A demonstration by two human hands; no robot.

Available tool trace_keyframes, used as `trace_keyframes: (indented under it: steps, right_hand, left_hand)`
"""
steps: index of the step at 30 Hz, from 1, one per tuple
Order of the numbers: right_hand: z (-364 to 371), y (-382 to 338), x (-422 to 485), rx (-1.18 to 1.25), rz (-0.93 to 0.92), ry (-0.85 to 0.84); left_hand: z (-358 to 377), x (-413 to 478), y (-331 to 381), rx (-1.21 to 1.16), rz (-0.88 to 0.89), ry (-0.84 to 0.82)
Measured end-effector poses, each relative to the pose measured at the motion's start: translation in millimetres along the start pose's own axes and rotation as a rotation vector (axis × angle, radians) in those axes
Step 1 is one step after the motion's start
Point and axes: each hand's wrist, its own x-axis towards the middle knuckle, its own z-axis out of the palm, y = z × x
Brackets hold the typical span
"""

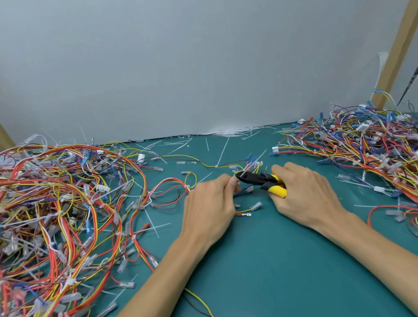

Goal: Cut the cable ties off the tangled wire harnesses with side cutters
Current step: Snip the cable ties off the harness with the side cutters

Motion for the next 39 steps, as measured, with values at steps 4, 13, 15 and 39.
trace_keyframes:
  steps: [4, 13, 15, 39]
  right_hand:
    - [-1.2, -0.7, 0.5, -0.135, 0.005, 0.009]
    - [-2.1, -2.1, 0.1, -0.05, 0.0, -0.011]
    - [-3.8, -1.8, 0.1, -0.063, 0.01, -0.019]
    - [-4.5, -2.8, -0.9, -0.036, -0.03, 0.036]
  left_hand:
    - [0.3, 1.1, -0.4, 0.003, -0.007, 0.0]
    - [-0.6, -0.3, -0.9, -0.021, -0.007, -0.005]
    - [-1.2, -0.6, -0.2, -0.022, -0.001, -0.005]
    - [0.7, 1.7, -6.4, -0.116, 0.048, -0.068]
